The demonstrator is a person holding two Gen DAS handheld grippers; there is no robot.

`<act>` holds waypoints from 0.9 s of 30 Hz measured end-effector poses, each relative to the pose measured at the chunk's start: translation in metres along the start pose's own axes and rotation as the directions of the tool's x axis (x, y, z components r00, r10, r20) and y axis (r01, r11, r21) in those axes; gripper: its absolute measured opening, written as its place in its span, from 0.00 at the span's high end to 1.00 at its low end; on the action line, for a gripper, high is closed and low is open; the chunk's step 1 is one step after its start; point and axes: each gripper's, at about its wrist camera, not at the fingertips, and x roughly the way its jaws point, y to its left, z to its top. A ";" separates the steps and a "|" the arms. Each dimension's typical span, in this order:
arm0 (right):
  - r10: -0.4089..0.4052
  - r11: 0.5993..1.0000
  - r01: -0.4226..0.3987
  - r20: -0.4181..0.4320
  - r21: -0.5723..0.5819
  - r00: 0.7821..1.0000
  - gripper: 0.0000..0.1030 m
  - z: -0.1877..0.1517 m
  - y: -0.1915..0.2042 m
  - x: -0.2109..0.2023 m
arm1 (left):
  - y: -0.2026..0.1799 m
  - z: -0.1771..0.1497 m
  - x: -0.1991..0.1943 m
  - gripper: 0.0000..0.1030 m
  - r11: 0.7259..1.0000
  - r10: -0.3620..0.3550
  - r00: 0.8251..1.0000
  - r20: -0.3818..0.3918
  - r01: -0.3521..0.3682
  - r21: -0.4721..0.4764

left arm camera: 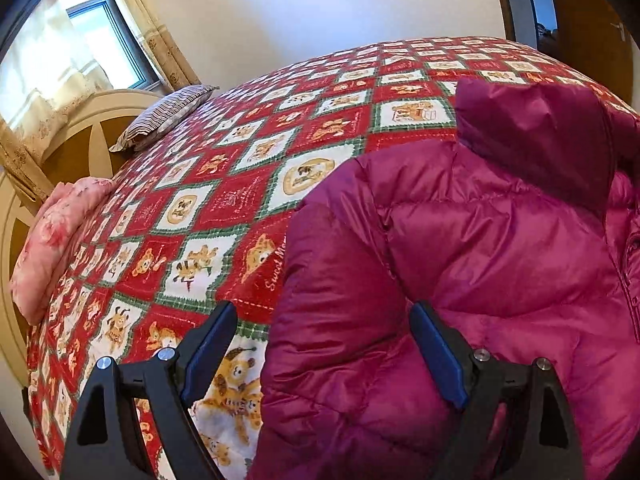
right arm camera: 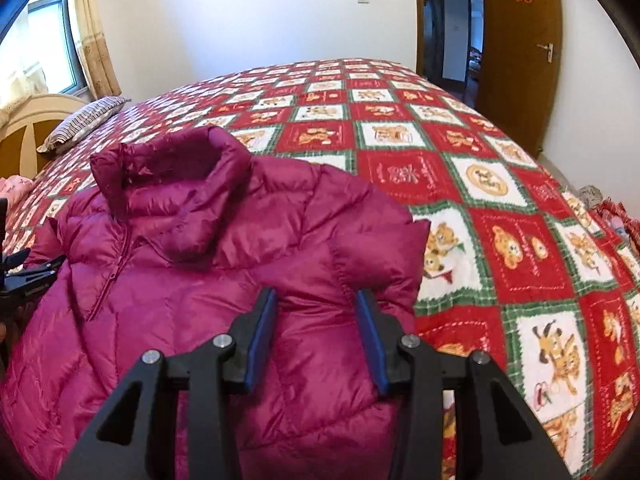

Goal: Fold large clothes

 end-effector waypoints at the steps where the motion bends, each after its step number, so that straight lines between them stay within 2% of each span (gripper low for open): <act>1: 0.003 1.000 -0.003 -0.002 0.005 1.000 0.56 -0.001 -0.001 0.001 | 0.000 -0.001 0.001 0.14 1.000 -0.003 1.000 -0.002 0.003 -0.006; 12: -0.045 0.999 0.045 -0.006 -0.031 0.999 0.56 -0.005 0.007 0.010 | -0.007 -0.005 0.000 0.14 0.999 0.037 0.999 0.026 -0.038 0.015; 27: -0.078 0.995 0.077 -0.014 -0.058 0.997 0.55 -0.004 0.011 0.012 | -0.006 -0.004 0.000 0.14 0.999 0.034 0.999 0.019 -0.034 0.016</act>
